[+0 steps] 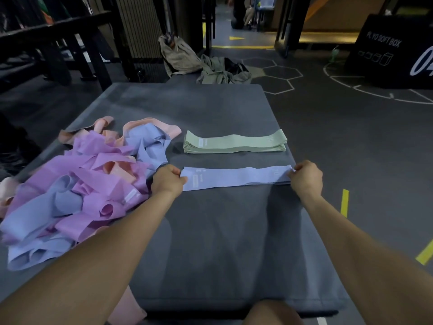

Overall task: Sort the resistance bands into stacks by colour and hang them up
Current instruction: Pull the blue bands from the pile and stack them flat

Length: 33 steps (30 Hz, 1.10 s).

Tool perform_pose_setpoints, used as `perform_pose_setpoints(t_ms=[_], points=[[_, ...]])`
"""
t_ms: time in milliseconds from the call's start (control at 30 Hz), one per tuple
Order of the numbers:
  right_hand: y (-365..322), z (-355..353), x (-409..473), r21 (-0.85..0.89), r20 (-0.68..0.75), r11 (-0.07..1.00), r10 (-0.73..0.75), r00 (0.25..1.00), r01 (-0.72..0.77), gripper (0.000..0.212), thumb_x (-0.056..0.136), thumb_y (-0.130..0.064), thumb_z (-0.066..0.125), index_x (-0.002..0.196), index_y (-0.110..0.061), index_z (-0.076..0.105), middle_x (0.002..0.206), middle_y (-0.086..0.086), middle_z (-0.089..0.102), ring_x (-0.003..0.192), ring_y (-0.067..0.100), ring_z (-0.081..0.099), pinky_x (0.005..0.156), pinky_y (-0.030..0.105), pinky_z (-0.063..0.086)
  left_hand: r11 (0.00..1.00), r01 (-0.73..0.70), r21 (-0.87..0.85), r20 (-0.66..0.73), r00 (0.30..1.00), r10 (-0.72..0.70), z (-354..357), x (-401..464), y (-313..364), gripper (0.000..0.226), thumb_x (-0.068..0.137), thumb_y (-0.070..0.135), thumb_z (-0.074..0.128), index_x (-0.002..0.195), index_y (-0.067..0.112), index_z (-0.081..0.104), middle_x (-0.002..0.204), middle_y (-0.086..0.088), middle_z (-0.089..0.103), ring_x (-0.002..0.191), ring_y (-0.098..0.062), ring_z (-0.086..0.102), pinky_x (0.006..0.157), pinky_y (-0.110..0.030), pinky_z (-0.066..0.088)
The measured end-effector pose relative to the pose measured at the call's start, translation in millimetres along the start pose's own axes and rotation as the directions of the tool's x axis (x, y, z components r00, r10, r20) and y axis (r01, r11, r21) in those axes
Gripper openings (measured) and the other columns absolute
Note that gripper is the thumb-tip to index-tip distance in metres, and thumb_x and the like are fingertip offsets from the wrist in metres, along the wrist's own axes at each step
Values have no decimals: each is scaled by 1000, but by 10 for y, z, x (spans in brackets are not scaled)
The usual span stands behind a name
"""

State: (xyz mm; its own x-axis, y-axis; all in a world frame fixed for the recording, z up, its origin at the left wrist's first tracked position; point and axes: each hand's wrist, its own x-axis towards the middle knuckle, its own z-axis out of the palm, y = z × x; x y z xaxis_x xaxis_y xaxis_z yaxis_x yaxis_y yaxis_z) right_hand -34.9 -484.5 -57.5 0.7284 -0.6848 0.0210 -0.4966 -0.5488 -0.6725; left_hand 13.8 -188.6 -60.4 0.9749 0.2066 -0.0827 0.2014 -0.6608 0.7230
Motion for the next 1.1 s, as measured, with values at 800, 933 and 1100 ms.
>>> perform_pose_setpoints(t_ms=[800,933,1100], points=[[45,-163,121,-7,87,1000,-9,996,9,23,89,-12,57,89,9,66,98,27,65,94,40,60,79,38,48,1000,4,23,18,1000,-5,98,181,199,16,83,8,63,99,7,59,112,-15,64,104,-30,59,74,-26,38],[55,-142,113,-39,94,999,-23,995,27,21,88,-12,58,92,8,64,100,27,64,95,40,59,77,37,47,999,24,28,25,999,-24,117,223,157,25,83,7,62,108,4,59,116,-13,61,106,-30,58,77,-27,41],[-83,-74,-5,-233,60,903,-357,932,361,37,86,-17,64,120,-5,56,127,19,46,119,37,40,95,36,34,948,-265,176,-66,958,280,85,217,147,42,81,18,69,119,10,53,128,-14,44,120,-32,43,98,-35,36]])
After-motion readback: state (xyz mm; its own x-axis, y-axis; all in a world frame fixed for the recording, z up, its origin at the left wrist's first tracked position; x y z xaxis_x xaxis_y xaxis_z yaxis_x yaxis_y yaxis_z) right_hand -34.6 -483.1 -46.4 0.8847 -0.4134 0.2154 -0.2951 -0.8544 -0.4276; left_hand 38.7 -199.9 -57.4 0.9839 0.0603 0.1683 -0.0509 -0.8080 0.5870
